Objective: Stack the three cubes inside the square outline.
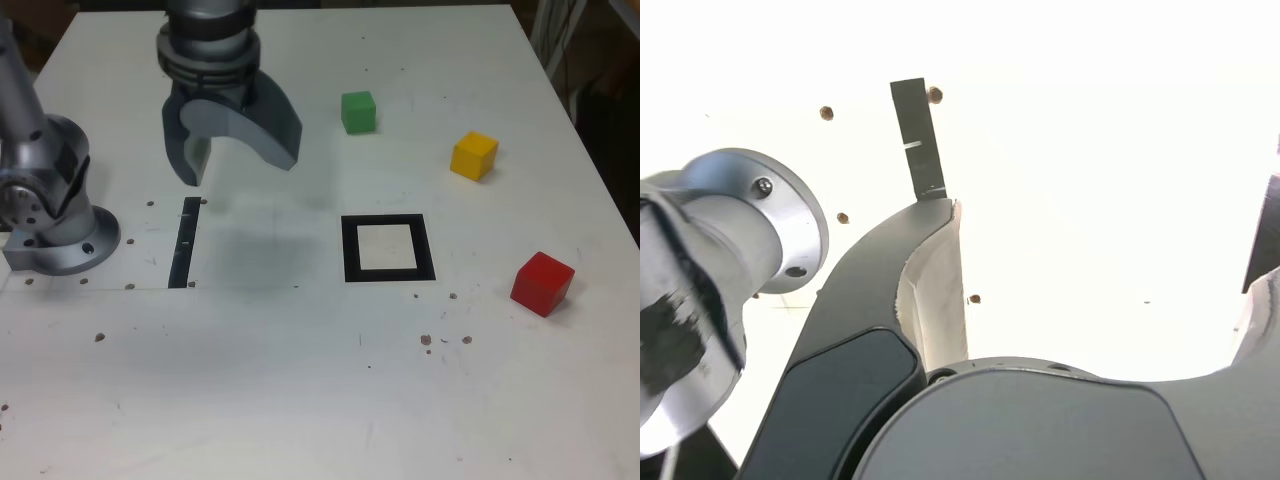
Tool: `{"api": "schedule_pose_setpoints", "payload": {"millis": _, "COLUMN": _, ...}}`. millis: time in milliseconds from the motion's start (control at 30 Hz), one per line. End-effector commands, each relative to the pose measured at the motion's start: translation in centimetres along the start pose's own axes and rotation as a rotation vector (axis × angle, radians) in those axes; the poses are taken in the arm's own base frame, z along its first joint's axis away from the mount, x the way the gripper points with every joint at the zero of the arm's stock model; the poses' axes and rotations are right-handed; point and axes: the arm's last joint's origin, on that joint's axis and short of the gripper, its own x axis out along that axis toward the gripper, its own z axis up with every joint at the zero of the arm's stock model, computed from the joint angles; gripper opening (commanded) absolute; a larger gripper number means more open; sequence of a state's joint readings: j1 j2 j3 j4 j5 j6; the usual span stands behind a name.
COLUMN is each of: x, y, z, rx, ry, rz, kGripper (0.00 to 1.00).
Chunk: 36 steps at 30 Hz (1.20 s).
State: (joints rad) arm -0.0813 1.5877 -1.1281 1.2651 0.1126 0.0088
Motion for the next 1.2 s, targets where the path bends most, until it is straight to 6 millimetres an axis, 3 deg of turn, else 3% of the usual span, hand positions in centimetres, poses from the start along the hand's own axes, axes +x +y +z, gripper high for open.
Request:
{"api": "schedule_pose_setpoints", "payload": {"millis": 0, "x": -1.8, "y": -0.3, "z": 1.9, "rx": 0.025, "ry": -0.019, "rz": 0.020, "kGripper": 0.99}}
{"api": "schedule_pose_setpoints", "payload": {"millis": 167, "x": -4.6, "y": -1.5, "z": 6.0, "rx": 0.129, "ry": -0.031, "rz": 0.048, "kGripper": 0.97}}
{"api": "schedule_pose_setpoints", "payload": {"millis": 400, "x": -6.9, "y": -3.4, "z": 11.2, "rx": 0.265, "ry": -0.075, "rz": 0.041, "kGripper": 0.97}}
{"api": "schedule_pose_setpoints", "payload": {"millis": 600, "x": -7.1, "y": -4.3, "z": 14.6, "rx": 0.356, "ry": -0.076, "rz": 0.035, "kGripper": 0.96}}
{"api": "schedule_pose_setpoints", "payload": {"millis": 967, "x": -7.8, "y": -5.7, "z": 19.2, "rx": 0.433, "ry": -0.134, "rz": 0.040, "kGripper": 0.96}}
{"api": "schedule_pose_setpoints", "payload": {"millis": 1167, "x": -7.0, "y": -6.7, "z": 21.7, "rx": 0.475, "ry": -0.143, "rz": 0.044, "kGripper": 0.96}}
